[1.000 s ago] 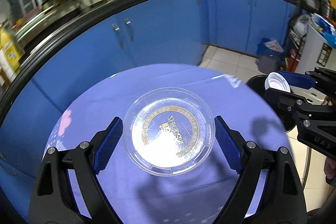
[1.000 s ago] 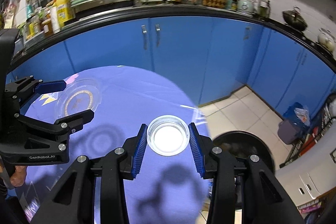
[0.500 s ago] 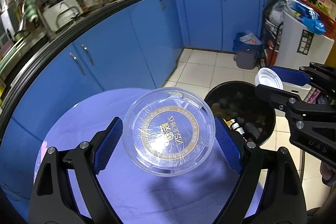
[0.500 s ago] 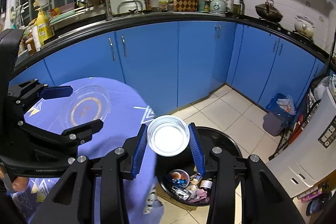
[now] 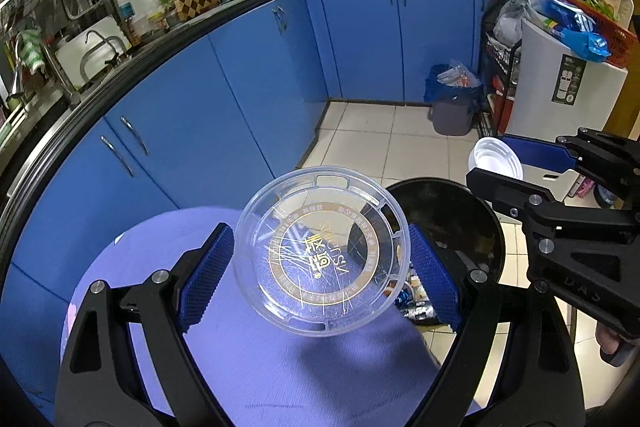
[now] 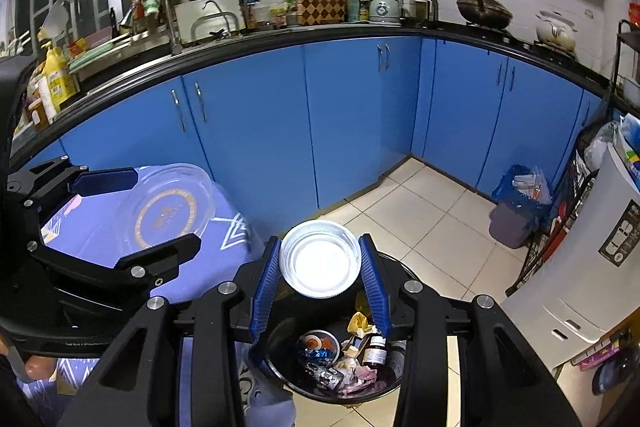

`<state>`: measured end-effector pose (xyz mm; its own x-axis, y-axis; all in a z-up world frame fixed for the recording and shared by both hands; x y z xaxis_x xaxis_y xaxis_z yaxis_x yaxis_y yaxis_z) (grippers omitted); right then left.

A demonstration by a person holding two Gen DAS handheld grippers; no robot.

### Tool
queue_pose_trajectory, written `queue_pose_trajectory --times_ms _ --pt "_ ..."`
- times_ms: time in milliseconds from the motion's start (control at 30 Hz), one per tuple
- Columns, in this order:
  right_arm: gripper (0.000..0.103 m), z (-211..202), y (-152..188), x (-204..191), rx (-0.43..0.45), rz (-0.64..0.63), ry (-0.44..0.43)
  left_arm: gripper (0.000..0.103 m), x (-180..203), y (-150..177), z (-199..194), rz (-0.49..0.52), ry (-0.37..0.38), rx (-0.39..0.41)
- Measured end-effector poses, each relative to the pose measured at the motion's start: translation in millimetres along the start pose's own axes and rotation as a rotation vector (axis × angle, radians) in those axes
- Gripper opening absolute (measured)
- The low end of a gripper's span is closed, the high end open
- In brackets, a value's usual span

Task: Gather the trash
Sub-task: 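Open the right tool to drop the white cap into the bin, then open the left tool to drop the clear lid into the bin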

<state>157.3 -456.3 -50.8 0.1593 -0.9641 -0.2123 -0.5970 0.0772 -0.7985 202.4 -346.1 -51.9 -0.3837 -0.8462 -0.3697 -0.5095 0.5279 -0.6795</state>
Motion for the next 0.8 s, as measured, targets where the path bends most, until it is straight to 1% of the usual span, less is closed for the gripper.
queue_pose_trajectory --times_ms 100,267,300,367,400,467,533,633,800 --pt "0.039 0.1 -3.6 8.8 0.015 0.021 -0.002 0.086 0.2 -6.1 3.0 -0.005 -0.001 0.002" --pt "0.04 4.4 -9.4 21.9 0.026 0.079 -0.042 0.086 -1.2 -11.9 10.3 -0.03 -0.004 -0.01" --pt "0.053 5.6 -9.1 26.9 0.022 0.107 -0.055 0.086 -1.2 -12.8 12.0 -0.034 -0.003 -0.013" --pt "0.078 3.3 -8.0 34.9 0.042 0.143 -0.025 0.086 -0.4 -14.3 14.7 -0.034 -0.003 -0.017" --pt "0.079 -1.4 -6.7 40.1 0.073 0.156 -0.013 0.086 -0.7 -13.6 15.9 -0.032 0.001 -0.018" --pt "0.079 -4.8 -4.4 46.5 0.082 0.169 0.009 0.086 3.6 -14.9 17.8 -0.026 0.007 -0.02" --pt "0.079 -8.8 -0.8 54.5 0.088 0.173 0.062 0.086 7.9 -16.1 18.9 -0.017 0.015 -0.019" --pt "0.079 -15.4 3.4 62.8 0.094 0.177 0.104 0.087 17.4 -19.5 20.1 -0.005 0.029 -0.016" --pt "0.079 -28.3 8.8 78.6 0.114 0.196 0.14 0.087 31.1 -27.1 22.6 -0.002 0.064 -0.019"
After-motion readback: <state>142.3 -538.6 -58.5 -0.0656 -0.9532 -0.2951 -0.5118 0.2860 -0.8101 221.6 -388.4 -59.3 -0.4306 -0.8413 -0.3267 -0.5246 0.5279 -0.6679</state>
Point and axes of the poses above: each gripper's, at about its wrist camera, not at the fingertips, and z roughly the way its jaws point, x to its right, y to its underside, the point moved 4 cm from there along z, roughly the way its jaws point, and after that the axes turned 14 degrees about -y, right-handed, at the moved point
